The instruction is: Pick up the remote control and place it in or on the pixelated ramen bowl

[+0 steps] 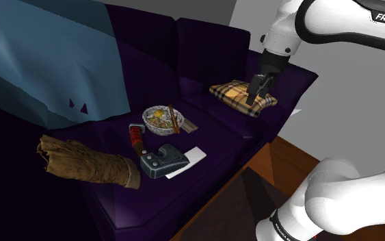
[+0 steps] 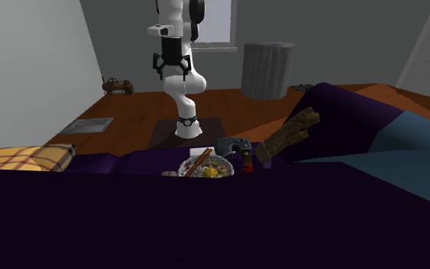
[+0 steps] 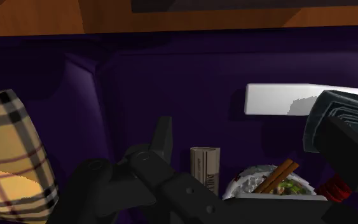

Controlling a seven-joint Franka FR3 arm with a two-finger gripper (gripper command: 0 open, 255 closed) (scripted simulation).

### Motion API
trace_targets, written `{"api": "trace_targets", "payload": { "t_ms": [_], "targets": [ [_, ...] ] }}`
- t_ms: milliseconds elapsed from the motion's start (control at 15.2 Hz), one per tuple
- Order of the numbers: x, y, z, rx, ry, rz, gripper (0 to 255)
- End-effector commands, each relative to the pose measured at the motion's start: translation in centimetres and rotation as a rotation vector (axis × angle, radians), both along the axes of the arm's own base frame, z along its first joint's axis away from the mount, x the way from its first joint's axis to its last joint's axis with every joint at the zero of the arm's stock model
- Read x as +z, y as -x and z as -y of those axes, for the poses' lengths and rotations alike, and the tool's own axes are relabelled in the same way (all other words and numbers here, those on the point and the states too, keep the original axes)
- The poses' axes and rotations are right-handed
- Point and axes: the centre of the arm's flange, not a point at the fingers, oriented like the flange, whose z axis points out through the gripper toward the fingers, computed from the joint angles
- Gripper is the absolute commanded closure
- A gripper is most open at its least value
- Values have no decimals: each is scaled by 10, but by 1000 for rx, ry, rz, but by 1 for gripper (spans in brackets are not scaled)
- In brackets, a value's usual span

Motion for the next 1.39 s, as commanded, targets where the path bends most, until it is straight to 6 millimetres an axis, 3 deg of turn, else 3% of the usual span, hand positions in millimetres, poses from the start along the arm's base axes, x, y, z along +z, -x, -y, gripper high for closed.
{"api": "trace_targets", "payload": {
  "t_ms": [0,660,1320],
  "targets": [
    [0,0,0,0,0,0,0],
    [-107,-10,-72,-607,-18,23,0],
    [-212,-62,-126,-1215,-36,46,0]
  ]
}}
